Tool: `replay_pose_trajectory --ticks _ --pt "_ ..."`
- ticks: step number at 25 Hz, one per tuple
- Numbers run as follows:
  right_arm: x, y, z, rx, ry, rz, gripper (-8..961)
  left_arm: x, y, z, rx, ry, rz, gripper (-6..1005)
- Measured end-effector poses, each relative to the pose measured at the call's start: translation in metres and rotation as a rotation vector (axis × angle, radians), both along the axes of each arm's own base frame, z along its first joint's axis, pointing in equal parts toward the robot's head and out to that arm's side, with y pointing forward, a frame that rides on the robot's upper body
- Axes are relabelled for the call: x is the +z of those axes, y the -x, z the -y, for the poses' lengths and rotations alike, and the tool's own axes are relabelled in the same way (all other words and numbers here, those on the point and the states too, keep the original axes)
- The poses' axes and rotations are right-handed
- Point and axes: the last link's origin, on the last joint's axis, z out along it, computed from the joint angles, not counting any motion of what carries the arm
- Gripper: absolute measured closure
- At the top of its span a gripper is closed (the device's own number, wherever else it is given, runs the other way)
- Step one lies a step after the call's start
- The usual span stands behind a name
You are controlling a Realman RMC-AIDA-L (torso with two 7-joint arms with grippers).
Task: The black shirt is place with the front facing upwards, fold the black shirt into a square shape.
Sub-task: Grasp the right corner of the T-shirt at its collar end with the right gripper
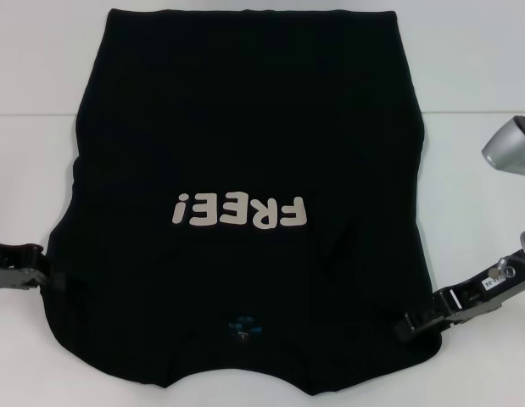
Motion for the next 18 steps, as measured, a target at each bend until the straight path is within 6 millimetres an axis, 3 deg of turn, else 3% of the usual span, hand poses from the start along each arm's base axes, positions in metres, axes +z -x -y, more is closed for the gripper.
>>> replay_pose_trajectory --ticks 6,11,18 --pt "-0.0049 0.0045 -0.0019 0.029 0.024 0.055 155 0.0000 -0.0013 -0.0012 -0.006 0.000 -0.001 992" --pt "-0.0056 0.0081 -0.0036 0.038 0.032 0.066 403 0.0000 -0.0014 -0.0013 -0.007 0.000 -0.001 992" --pt "-0.0058 0.0103 -0.0036 0.045 0.044 0.071 674 0.0012 -0.0025 -0.0022 -0.021 -0.004 0.006 992"
